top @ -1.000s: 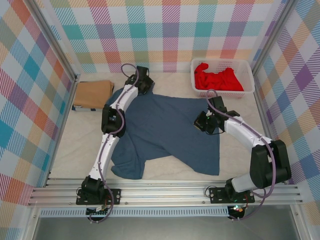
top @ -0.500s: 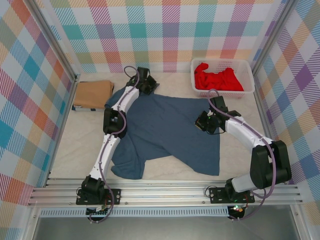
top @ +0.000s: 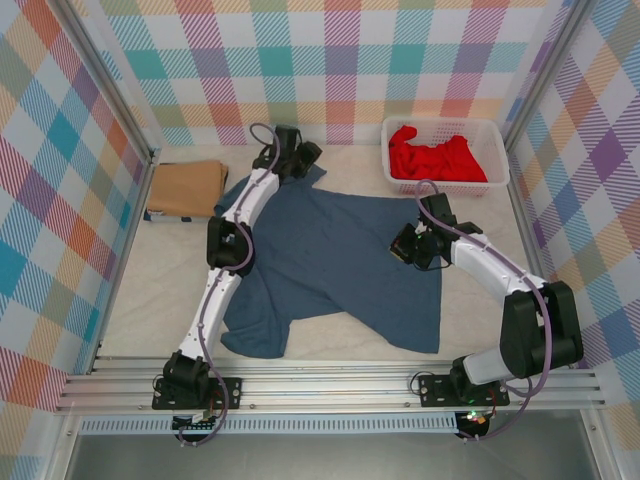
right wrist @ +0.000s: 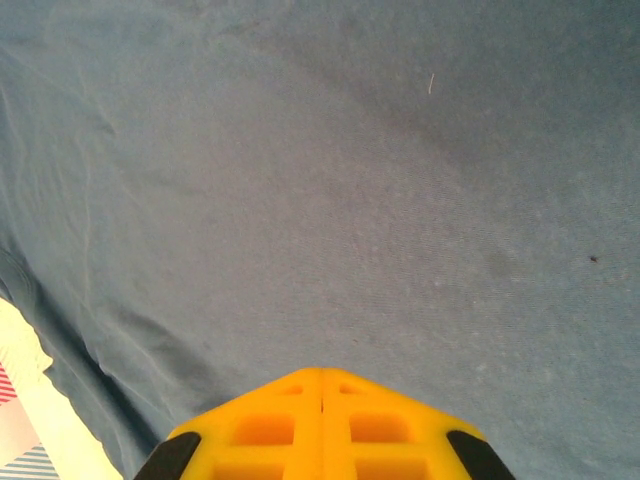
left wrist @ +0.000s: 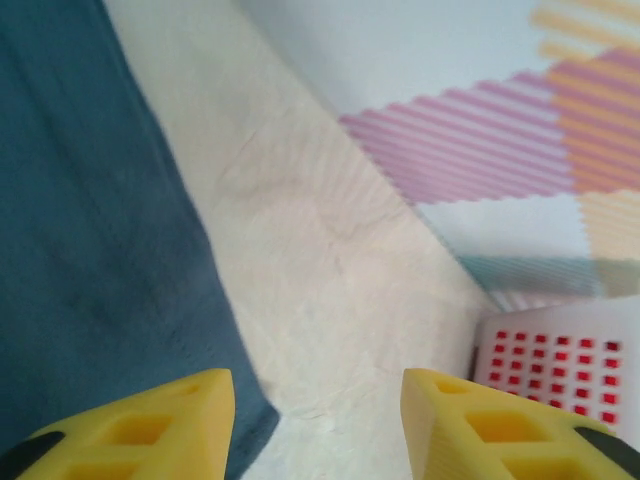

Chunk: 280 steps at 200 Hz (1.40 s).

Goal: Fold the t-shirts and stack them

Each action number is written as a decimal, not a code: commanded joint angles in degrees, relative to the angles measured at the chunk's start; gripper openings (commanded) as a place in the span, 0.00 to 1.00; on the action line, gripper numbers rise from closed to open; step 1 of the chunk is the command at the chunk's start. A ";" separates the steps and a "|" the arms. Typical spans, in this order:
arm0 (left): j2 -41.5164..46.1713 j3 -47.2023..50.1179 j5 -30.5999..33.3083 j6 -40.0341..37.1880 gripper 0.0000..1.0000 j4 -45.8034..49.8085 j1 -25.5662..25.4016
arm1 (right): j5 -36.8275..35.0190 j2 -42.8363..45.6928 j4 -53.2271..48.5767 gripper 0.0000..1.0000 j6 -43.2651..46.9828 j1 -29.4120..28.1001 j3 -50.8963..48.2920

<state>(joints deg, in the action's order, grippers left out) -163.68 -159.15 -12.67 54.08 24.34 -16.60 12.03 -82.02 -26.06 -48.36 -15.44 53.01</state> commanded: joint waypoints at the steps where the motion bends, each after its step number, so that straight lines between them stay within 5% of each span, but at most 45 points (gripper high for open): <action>1: 11.20 -2.53 2.55 -2.48 0.48 4.71 3.16 | -1.21 1.98 -2.30 0.05 1.60 1.85 -0.49; 41: 27.59 4.72 11.95 -8.73 0.35 34.86 4.19 | -3.97 3.88 -12.91 0.11 0.02 9.27 1.67; 81: 64.87 67.22 11.30 -2.55 0.20 27.27 1.61 | -3.67 7.37 -34.51 0.21 -3.98 9.70 4.62; 119: 91.08 97.98 9.13 -4.66 0.20 39.84 -3.30 | 3.29 16.08 -44.64 0.26 -7.36 9.78 -1.33; 148: 105.80 114.35 4.87 -1.09 0.21 47.63 -13.31 | 8.66 20.60 -46.66 0.27 -10.40 9.73 -7.65; 178: 119.98 124.32 2.91 1.75 0.22 47.05 -19.62 | 7.12 20.91 -45.58 0.27 -7.60 9.75 -12.09; 215: 122.28 127.79 6.69 2.16 0.28 42.57 -19.76 | 6.47 19.82 -43.51 0.27 -5.95 9.74 -14.57; 241: 126.69 124.89 17.32 15.79 0.30 49.60 -19.87 | 6.68 20.65 -42.83 0.28 -7.21 9.73 -15.43; 280: 141.69 128.08 22.67 36.62 0.31 52.63 -19.79 | 6.52 19.96 -41.41 0.31 -7.58 9.64 -14.44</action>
<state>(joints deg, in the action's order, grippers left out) -26.89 -32.71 3.84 74.37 68.27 -35.62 18.11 -61.80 -67.55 -55.29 -5.61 38.06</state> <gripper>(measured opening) 0.310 0.306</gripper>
